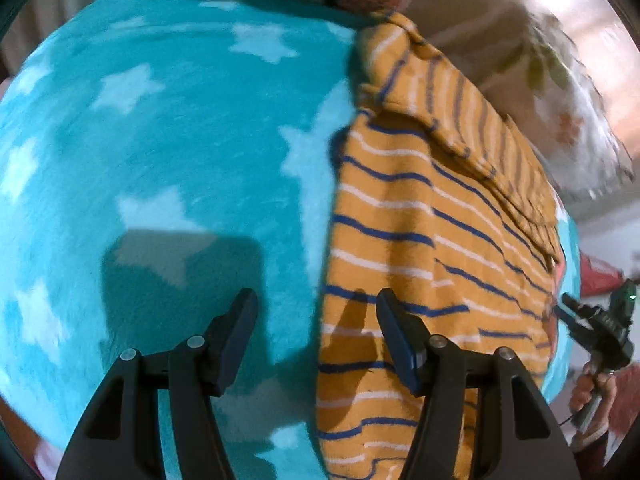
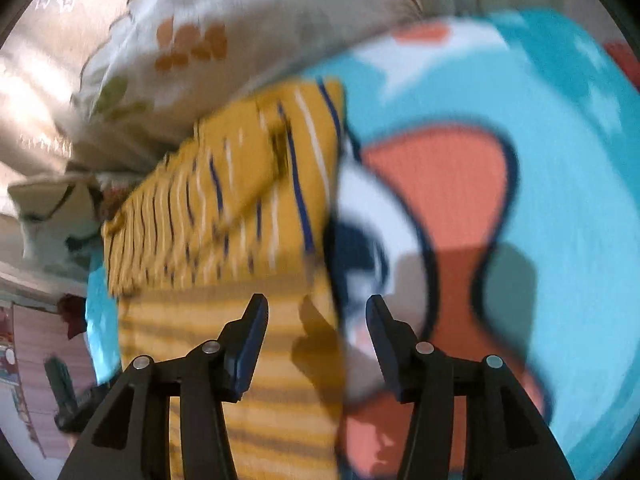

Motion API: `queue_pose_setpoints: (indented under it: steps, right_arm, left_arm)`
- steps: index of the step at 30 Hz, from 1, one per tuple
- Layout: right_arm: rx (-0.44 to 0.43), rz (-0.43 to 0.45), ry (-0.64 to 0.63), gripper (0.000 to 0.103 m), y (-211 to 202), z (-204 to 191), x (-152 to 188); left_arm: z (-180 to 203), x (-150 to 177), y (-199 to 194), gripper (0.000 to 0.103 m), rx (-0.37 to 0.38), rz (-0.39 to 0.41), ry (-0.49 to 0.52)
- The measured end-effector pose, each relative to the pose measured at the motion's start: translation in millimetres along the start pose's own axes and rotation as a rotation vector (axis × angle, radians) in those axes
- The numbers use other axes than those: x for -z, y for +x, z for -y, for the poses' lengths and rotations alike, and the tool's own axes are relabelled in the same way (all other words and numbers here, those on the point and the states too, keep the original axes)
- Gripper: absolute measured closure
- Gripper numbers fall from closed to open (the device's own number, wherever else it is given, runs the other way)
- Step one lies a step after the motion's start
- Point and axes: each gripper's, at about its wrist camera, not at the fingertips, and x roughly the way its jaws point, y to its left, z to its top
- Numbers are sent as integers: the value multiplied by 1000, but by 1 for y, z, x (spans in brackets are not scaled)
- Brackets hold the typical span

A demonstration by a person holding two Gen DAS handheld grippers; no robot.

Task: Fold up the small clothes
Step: 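Grasp the sweater hem with the left tool while the right tool holds the sweater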

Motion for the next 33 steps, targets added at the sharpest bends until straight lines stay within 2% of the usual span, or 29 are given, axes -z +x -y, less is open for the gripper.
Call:
queue_pose_setpoints:
  steps: [3, 6, 10, 13, 20, 27, 31, 32, 33]
  right_arm:
    - [-8, -16, 60, 48, 1, 3, 38]
    - [-43, -11, 130, 48, 2, 5, 69]
    - [-80, -8, 183, 47, 1, 3, 93]
    - [-125, -25, 200, 47, 6, -2, 104]
    - [-272, -76, 201, 47, 16, -6, 120]
    - [-380, -149, 71, 47, 19, -7, 140]
    - [-421, -198, 12, 47, 19, -8, 151]
    - [-442, -223, -2, 47, 21, -8, 157]
    - [-462, -253, -14, 47, 22, -9, 163]
  left_arm:
    - [1, -4, 2, 42, 57, -18, 39]
    - [3, -5, 6, 42, 145, -39, 63]
    - [3, 1, 12, 40, 301, -77, 61]
    - [2, 12, 12, 38, 367, -97, 50]
    - [5, 49, -1, 39, 409, -95, 19]
    - [25, 97, -14, 39, 362, -58, -1]
    - [28, 115, -19, 39, 341, -11, -52]
    - [26, 117, -19, 41, 341, -4, -70]
    - [25, 120, -20, 50, 336, 2, -90]
